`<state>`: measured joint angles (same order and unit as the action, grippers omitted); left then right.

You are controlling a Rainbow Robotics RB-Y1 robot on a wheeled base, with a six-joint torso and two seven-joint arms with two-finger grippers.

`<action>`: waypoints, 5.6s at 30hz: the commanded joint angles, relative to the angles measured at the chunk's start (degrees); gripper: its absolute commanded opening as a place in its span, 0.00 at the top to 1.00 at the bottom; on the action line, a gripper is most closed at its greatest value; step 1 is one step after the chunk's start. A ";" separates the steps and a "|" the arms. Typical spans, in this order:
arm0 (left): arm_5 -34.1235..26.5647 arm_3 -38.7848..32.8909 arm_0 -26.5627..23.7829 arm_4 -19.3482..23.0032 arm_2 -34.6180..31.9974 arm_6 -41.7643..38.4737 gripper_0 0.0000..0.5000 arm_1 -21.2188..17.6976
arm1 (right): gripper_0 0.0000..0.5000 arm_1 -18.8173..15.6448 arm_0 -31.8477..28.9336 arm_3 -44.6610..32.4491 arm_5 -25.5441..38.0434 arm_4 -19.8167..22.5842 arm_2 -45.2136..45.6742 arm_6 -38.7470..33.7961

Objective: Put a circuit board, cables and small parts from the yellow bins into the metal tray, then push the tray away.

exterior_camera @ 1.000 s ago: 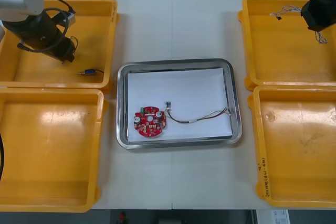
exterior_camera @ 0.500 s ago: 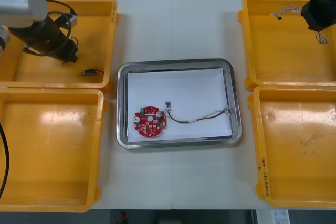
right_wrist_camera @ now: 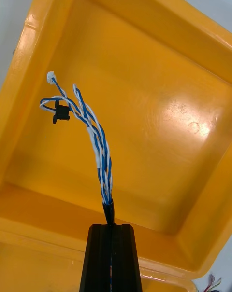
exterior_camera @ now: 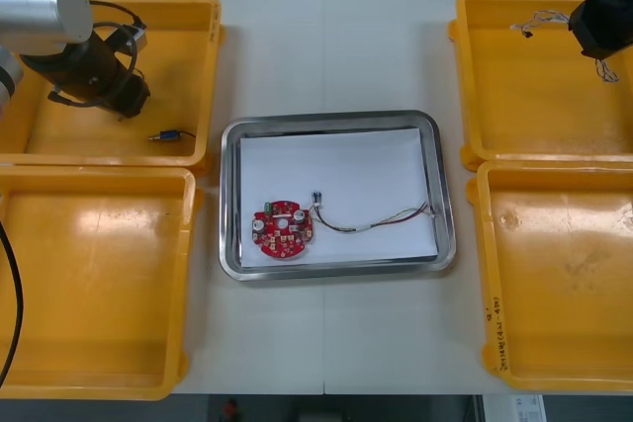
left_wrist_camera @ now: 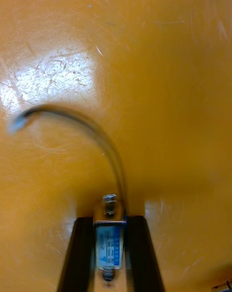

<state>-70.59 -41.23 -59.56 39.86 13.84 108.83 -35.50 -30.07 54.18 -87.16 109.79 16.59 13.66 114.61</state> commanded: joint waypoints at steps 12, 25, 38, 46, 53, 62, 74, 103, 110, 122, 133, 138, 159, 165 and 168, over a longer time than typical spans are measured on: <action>-5.17 -5.70 -2.84 1.27 -1.01 7.62 1.00 -2.03 | 1.00 -1.83 2.86 -1.87 0.21 -0.51 1.99 2.20; -17.30 -16.95 -2.75 0.92 -3.30 5.16 1.00 -3.87 | 1.00 -1.83 2.86 -1.87 0.21 -0.51 2.25 2.20; -28.99 -30.67 -2.75 2.15 -3.30 1.38 1.00 -3.78 | 1.00 -1.83 2.86 -1.87 0.21 -0.60 2.25 2.20; -34.27 -37.96 -2.75 4.09 -2.77 -3.72 1.00 -1.41 | 1.00 -1.83 2.86 -1.87 0.21 -0.60 2.34 2.02; -35.85 -43.59 -2.66 5.49 1.10 -12.24 1.00 1.14 | 1.00 -1.92 2.77 -1.87 0.21 -0.95 2.34 2.11; -35.85 -47.54 -2.75 7.07 6.20 -22.17 1.00 3.51 | 1.00 -1.83 2.86 -1.87 0.21 -1.56 2.34 2.20; -31.80 -47.98 -2.66 8.13 13.40 -34.13 1.00 6.59 | 1.00 -1.83 2.86 -1.87 0.21 -1.56 2.34 2.20; -13.88 -33.04 -2.66 9.36 29.66 -39.84 0.99 8.08 | 1.00 -1.83 2.86 -1.87 0.21 -1.48 2.34 2.20; -13.88 -32.07 -2.66 10.24 30.01 -39.84 0.93 8.08 | 1.00 -1.83 2.86 -1.87 0.21 -1.48 2.34 2.20; -13.96 -32.07 -2.66 10.33 30.01 -40.46 0.00 7.99 | 1.00 -1.83 2.86 -1.87 0.21 -1.39 2.34 2.20; -19.68 -35.32 -2.75 9.45 24.65 -39.84 0.00 7.99 | 1.00 -1.83 2.86 -1.87 0.21 -1.21 2.34 2.20; -25.13 -38.84 -2.66 9.54 19.73 -39.14 0.00 7.99 | 1.00 -1.83 2.86 -1.87 0.21 -0.33 2.16 2.38; -31.72 -41.65 -2.75 3.47 7.78 -17.52 0.00 6.32 | 1.00 2.82 2.86 -11.19 0.21 14.34 -10.40 4.31; -31.80 -39.72 -2.93 2.24 5.05 -10.84 0.00 5.88 | 1.00 6.87 2.77 -13.74 0.21 15.22 -16.73 5.36; -31.80 -36.64 -3.81 2.33 3.03 -6.62 0.00 5.97 | 1.00 8.36 2.77 -13.82 0.21 17.51 -20.16 6.24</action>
<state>-101.82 -79.87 -59.75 42.68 20.26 94.98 -28.63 -23.79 54.22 -98.80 109.81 32.28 -2.77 118.19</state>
